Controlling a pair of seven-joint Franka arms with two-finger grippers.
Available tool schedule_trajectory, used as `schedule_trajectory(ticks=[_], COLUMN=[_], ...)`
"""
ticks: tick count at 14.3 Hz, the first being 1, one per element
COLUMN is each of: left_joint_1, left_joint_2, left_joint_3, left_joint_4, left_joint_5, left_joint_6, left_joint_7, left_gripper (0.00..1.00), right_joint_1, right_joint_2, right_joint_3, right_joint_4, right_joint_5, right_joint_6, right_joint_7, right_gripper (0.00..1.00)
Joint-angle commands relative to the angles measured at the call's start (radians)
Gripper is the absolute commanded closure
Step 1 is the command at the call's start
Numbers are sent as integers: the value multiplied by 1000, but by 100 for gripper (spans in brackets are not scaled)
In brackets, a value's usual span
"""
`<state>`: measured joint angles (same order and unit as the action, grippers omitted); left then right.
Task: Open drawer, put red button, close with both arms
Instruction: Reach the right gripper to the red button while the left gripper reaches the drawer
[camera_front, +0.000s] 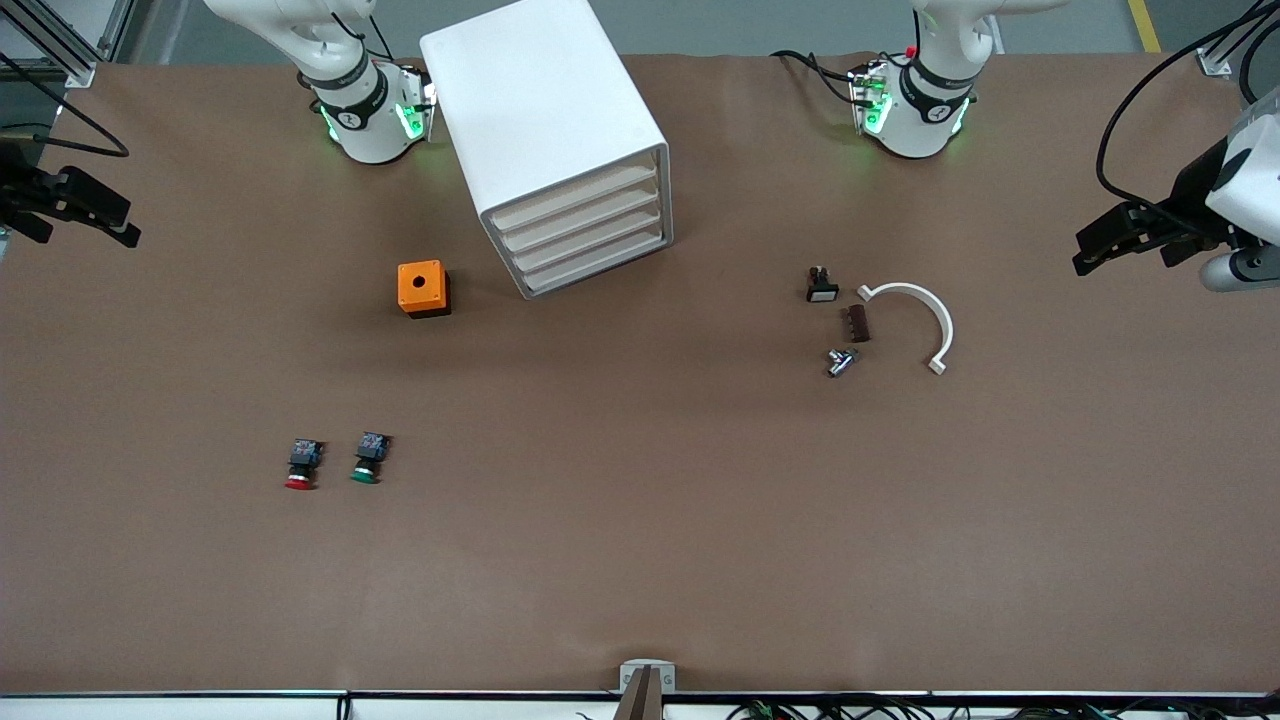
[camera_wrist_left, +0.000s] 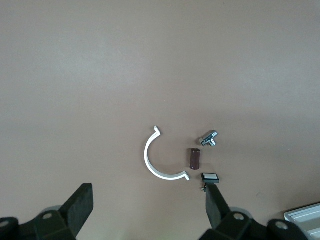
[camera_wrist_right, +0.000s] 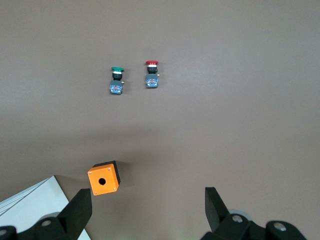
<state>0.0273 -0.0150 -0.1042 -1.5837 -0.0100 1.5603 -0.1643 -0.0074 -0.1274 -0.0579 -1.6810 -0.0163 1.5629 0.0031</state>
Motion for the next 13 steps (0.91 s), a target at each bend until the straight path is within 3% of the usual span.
schedule_trajectory(ticks=[1,8,13], left_joint_1=[6,17,-9], left_joint_2=[-11,52,213], left_joint_3=[-8,1,-15], left_joint_4=[2,22,22], left_joint_5=[-1,2,2], left_joint_6=[-2,-5,-2], left_joint_7=[15,2,-12], left_gripper=[1,1,1], right_joint_1=[-17,-19,-20], right_joint_2=[8,9,98], right_joint_3=[10,10,12], right_joint_4=[18,18,29], right_joint_5=[-21,-11,-21], right_joint_6=[-4,2,57], right_joint_7=[-2,-2,-2], right_gripper=[0,0,0])
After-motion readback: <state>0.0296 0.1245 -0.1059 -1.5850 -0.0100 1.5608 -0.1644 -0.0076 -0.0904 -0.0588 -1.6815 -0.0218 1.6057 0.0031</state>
